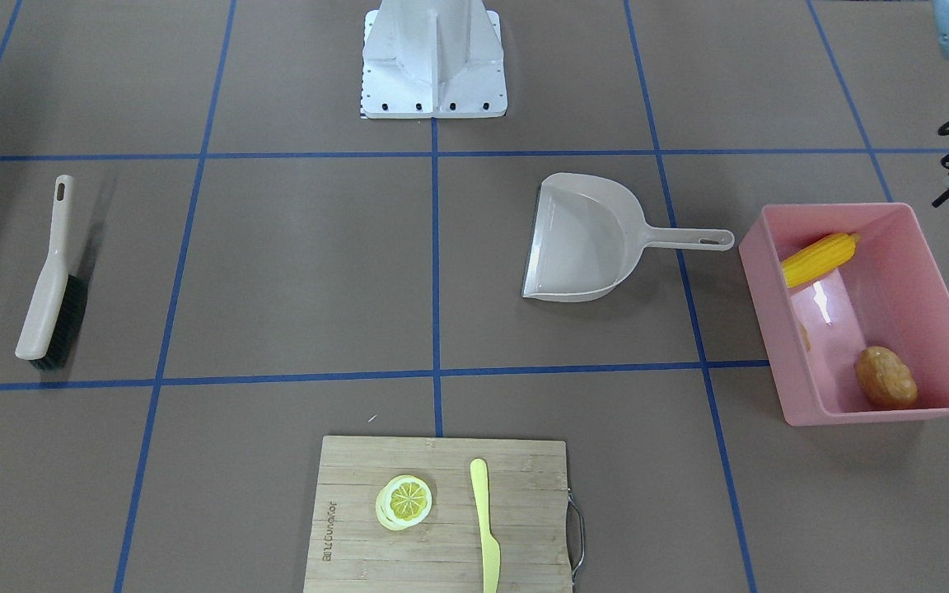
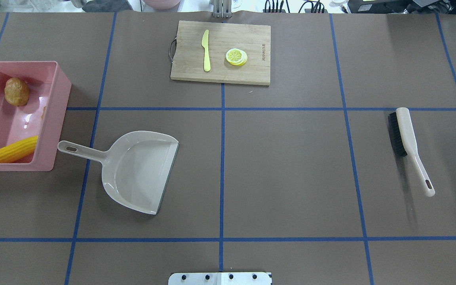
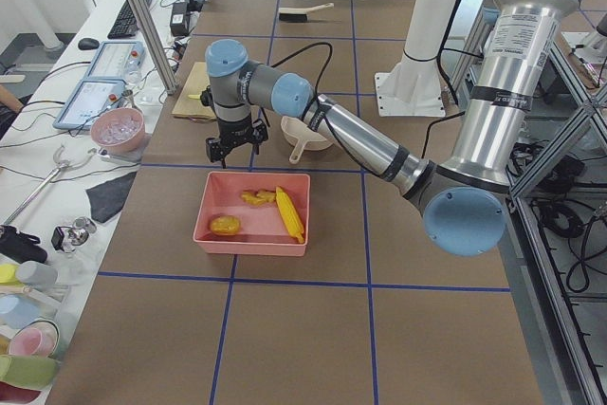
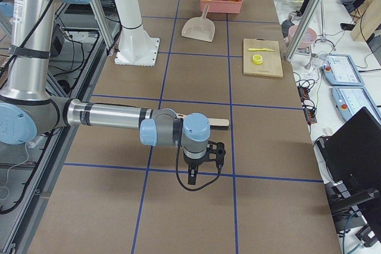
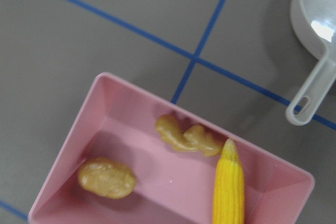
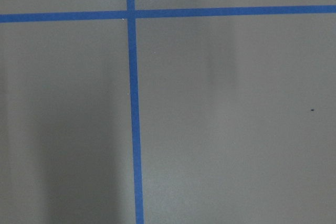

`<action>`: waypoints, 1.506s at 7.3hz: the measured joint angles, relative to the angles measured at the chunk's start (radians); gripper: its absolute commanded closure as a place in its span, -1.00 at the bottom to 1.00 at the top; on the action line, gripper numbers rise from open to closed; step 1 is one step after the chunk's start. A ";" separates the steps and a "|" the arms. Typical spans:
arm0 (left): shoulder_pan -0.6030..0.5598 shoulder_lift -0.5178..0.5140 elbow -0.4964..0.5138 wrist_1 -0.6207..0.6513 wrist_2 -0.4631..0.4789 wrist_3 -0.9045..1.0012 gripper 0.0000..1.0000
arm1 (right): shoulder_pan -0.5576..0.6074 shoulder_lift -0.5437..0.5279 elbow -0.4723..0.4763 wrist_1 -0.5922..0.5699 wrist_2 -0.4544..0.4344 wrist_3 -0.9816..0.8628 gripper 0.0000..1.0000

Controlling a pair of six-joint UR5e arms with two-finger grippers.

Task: Sweep and dump trash into bin

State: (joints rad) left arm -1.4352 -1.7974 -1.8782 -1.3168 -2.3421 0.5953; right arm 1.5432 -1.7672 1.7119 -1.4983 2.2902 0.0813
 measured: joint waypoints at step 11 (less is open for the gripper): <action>-0.249 0.222 0.319 -0.322 -0.015 -0.590 -0.98 | 0.000 0.000 0.000 0.000 0.001 -0.002 -1.00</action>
State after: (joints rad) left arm -1.6846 -1.5757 -1.5591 -1.6387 -2.3566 0.0050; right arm 1.5432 -1.7671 1.7119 -1.4987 2.2917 0.0797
